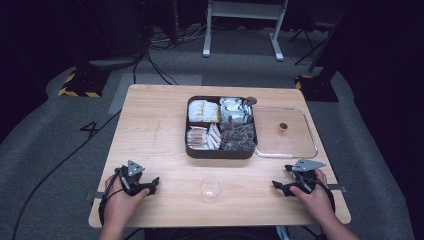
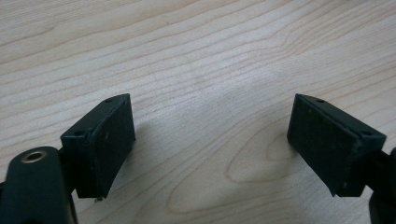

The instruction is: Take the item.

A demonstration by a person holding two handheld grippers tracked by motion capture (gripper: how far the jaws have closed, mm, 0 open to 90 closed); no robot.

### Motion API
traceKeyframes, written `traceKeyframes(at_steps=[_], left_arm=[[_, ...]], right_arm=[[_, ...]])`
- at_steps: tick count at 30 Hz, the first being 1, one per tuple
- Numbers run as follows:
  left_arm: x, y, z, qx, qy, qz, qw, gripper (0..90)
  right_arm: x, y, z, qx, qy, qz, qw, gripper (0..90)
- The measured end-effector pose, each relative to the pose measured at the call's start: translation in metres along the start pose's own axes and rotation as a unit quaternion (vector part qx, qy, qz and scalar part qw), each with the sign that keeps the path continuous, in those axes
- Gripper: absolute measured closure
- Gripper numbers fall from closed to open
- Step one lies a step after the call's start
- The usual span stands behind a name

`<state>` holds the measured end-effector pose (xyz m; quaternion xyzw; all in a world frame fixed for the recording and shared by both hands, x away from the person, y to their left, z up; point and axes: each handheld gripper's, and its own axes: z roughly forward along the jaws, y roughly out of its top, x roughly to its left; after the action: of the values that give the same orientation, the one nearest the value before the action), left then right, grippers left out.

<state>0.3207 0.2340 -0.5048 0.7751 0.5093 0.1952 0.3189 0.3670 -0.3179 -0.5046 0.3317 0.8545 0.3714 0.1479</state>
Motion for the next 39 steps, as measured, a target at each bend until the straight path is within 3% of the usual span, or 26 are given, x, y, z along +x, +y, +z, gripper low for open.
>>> traceKeyframes(at_steps=[18,21,24,26,27,31,34,35,39], left_arm=[[-0.001,-0.001,-0.002,-0.001,0.005,0.0,1.0,16.6],[-0.003,0.0,-0.002,-0.001,-0.003,0.004,1.0,21.7],[-0.007,0.004,-0.005,0.014,-0.007,0.009,0.9998,30.9],[-0.009,0.005,-0.005,0.021,-0.009,0.013,0.9996,31.5],[-0.015,0.01,-0.008,0.044,-0.013,0.027,0.9986,33.9],[-0.028,0.019,-0.012,0.039,-0.03,0.035,0.9982,33.9],[-0.033,0.023,-0.014,0.034,-0.04,0.03,0.9982,34.1],[-0.035,0.028,-0.016,0.024,-0.051,0.019,0.9982,33.7],[-0.038,0.039,-0.024,0.011,-0.044,0.012,0.9989,32.3]], right_arm=[[0.001,-0.001,-0.001,-0.001,0.002,0.0,1.0,14.4],[0.001,-0.001,-0.001,-0.002,0.002,0.0,1.0,14.4],[0.001,-0.001,-0.001,-0.002,0.002,-0.001,1.0,14.8],[0.001,-0.001,-0.001,-0.002,0.003,-0.001,1.0,14.8],[0.001,-0.001,-0.001,-0.002,0.002,0.0,1.0,14.8],[0.001,-0.001,-0.001,-0.002,0.002,0.0,1.0,14.8],[0.001,0.0,-0.001,-0.002,0.003,0.0,1.0,14.8],[0.001,0.0,0.0,-0.003,0.003,0.0,1.0,14.8],[0.0,0.0,0.0,-0.002,0.004,-0.001,1.0,14.7]])
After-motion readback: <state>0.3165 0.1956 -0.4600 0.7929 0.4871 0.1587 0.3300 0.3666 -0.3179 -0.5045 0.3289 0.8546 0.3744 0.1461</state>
